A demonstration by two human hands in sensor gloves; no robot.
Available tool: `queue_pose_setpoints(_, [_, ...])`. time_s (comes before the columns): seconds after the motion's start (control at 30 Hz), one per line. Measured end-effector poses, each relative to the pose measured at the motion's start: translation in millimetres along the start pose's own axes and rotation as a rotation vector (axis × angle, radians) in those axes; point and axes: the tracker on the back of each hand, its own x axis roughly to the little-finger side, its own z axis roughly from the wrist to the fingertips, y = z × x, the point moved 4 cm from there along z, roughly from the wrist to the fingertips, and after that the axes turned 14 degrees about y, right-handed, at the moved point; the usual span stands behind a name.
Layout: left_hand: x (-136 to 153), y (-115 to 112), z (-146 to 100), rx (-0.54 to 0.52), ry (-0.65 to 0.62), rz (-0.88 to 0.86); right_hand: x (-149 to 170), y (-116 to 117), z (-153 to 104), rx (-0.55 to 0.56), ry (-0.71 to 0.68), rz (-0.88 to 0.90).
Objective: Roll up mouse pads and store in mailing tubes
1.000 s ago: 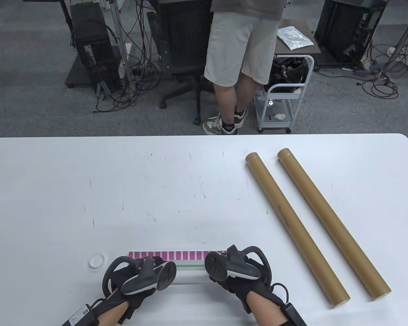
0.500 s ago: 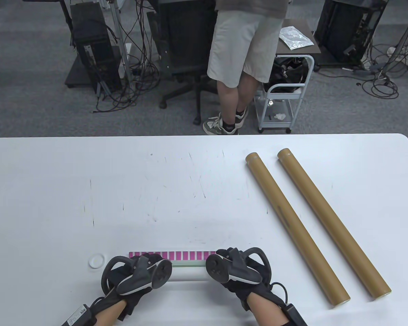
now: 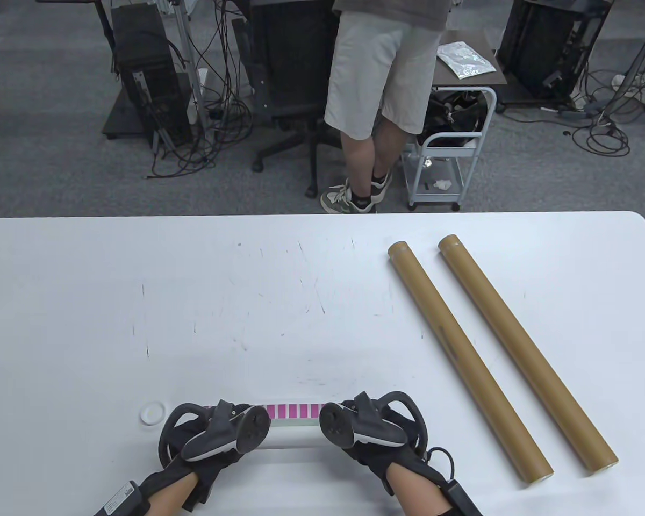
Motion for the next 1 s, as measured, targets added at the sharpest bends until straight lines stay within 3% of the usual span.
queue_pose_setpoints(0.07, [0.0, 7.9, -4.7, -0.119, 0.010, 0.027, 0.3, -0.1, 0.0, 0.001, 0.001, 0.004])
queue_pose_setpoints(0.23, [-0.6, -0.6, -2.0, 0.001, 0.015, -0.012, 3.4, 0.5, 0.3, -0.012, 0.010, 0.036])
queue_pose_setpoints(0.33, [-1.1, -2.5, 1.2, 0.000, 0.031, 0.016, 4.3, -8.0, -6.9, 0.137, 0.011, 0.038])
queue_pose_setpoints(0.77, [2.6, -8.7, 0.8, 0.111, 0.019, -0.008, 2.4, -5.7, -6.3, 0.009, -0.019, 0.064])
queue_pose_setpoints(0.87, [-1.3, -5.7, -2.5, 0.057, 0.017, 0.033, -0.7, -4.8, -6.0, 0.034, -0.008, 0.028])
queue_pose_setpoints(0.93, [-3.7, 2.8, -8.5, -0.037, 0.005, 0.065, -1.4, -4.1, -5.3, 0.048, 0.001, 0.002])
queue_pose_setpoints(1.0, [-5.7, 17.3, -15.0, -0.155, 0.030, -0.010, 0.0, -3.3, -3.6, 0.044, 0.012, 0.015])
